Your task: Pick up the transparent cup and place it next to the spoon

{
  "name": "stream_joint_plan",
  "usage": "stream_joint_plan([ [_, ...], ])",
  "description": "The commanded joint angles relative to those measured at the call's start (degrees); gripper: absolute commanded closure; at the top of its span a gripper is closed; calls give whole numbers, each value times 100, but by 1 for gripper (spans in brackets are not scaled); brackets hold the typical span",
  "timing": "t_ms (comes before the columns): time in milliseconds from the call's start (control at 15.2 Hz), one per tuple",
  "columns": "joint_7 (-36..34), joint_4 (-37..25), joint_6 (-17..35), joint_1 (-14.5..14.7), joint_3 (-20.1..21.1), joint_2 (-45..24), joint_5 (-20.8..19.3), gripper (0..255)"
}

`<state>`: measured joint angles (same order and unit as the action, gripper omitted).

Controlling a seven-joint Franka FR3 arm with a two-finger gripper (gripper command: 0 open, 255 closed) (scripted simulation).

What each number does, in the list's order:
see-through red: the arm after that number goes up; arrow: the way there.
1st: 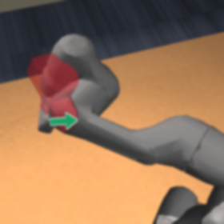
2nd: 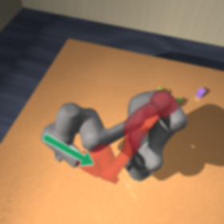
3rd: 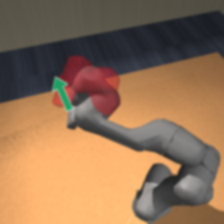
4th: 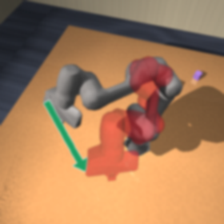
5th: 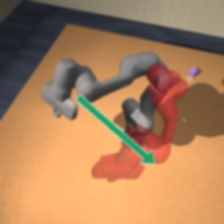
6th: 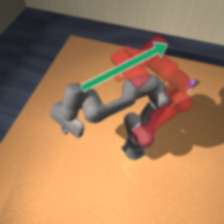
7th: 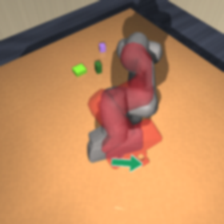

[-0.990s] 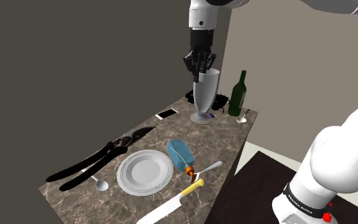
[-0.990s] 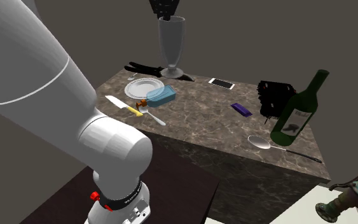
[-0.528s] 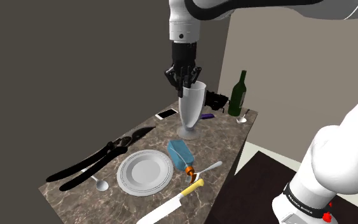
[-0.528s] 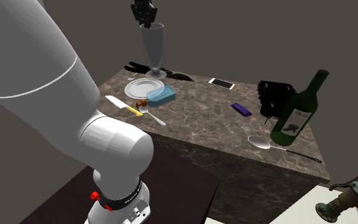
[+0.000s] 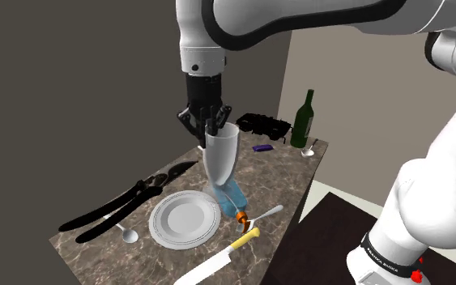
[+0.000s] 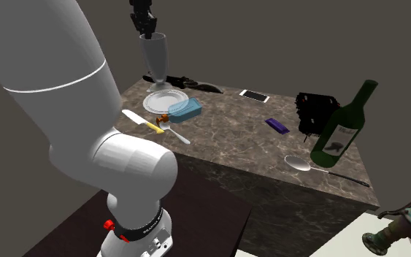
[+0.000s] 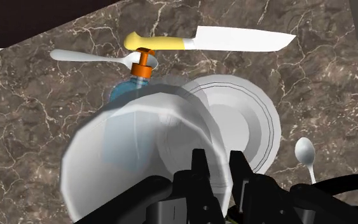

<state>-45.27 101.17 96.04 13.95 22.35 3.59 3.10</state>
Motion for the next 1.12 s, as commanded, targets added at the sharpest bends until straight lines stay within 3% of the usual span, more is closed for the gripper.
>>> stream_joint_plan([
  [0,-289,-167,81,119,150,-247,-81,255],
  [594,-1594,-1282,265,881,651,-1676,-734,255],
  [924,-2226,-2277,152,1505,732,-2660,-1211,255],
  [1056,-2494,-2947,9,1887,722,-3228,-1460,255],
])
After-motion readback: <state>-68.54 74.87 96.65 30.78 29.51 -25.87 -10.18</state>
